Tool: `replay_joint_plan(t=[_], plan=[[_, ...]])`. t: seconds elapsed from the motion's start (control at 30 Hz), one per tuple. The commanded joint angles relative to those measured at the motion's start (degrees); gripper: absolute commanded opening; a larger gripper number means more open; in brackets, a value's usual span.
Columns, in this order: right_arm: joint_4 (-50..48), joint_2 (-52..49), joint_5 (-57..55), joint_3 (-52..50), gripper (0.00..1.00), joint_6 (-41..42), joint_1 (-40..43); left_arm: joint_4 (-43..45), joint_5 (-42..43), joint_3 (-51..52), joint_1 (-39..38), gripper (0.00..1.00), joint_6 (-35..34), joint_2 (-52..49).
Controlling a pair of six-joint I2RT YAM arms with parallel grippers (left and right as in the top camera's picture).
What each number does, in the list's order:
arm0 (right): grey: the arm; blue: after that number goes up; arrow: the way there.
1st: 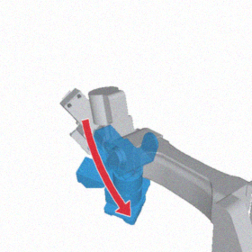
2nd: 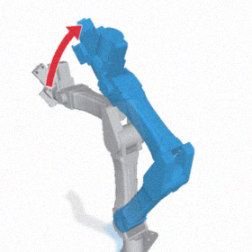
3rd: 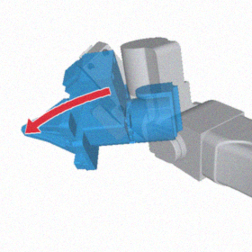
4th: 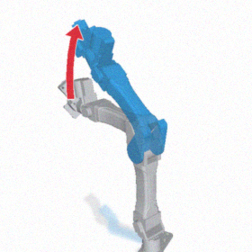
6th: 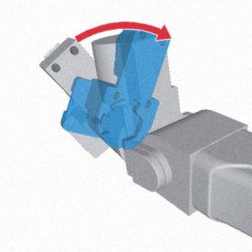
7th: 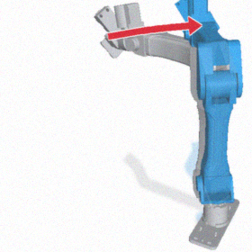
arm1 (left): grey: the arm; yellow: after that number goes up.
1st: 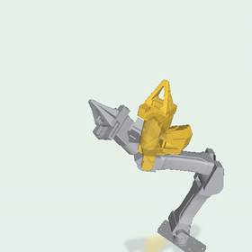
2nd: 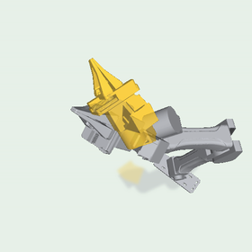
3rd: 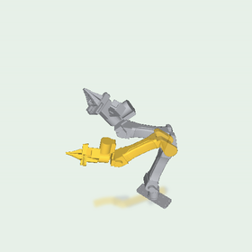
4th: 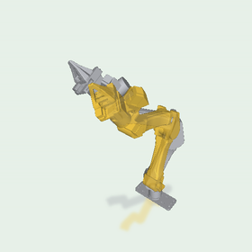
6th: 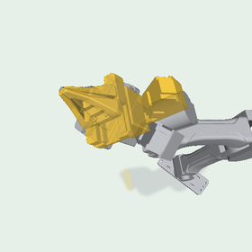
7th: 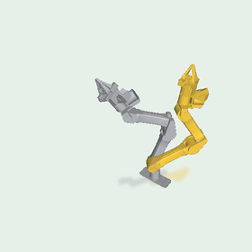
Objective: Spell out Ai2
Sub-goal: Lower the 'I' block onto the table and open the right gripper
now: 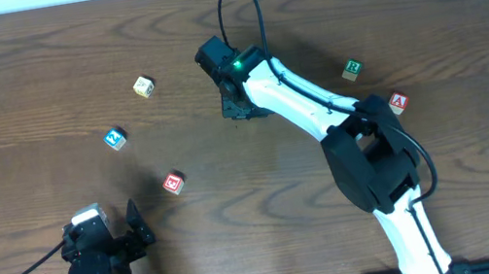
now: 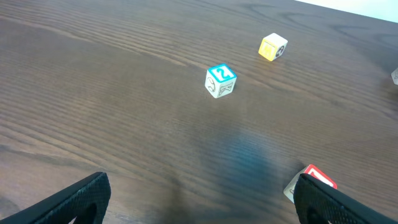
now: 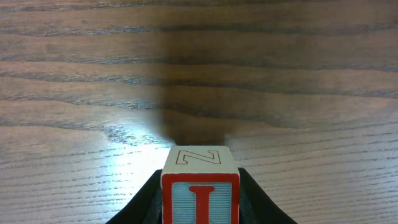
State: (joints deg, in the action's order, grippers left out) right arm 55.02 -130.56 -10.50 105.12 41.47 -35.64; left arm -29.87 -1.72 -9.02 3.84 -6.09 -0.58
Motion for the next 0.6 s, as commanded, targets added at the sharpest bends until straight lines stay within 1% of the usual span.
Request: replay_joint_plan(t=[0.0, 0.2, 0.57], plan=[[0.07, 0.00, -0.83, 0.31, 0.11, 0.22, 0.26, 0.11, -0.17, 0.87, -0.22, 0.95, 0.55, 0.33], [-0.42, -0.09, 0.07, -1.03, 0.10, 0.24, 0.26, 0.11, -0.17, 0.87, -0.22, 0.95, 0.55, 0.33], [-1.44, -0.11, 0.07, -2.10, 0.15, 0.22, 0.26, 0.11, -0.17, 0.87, -0.22, 0.95, 0.55, 0.33]])
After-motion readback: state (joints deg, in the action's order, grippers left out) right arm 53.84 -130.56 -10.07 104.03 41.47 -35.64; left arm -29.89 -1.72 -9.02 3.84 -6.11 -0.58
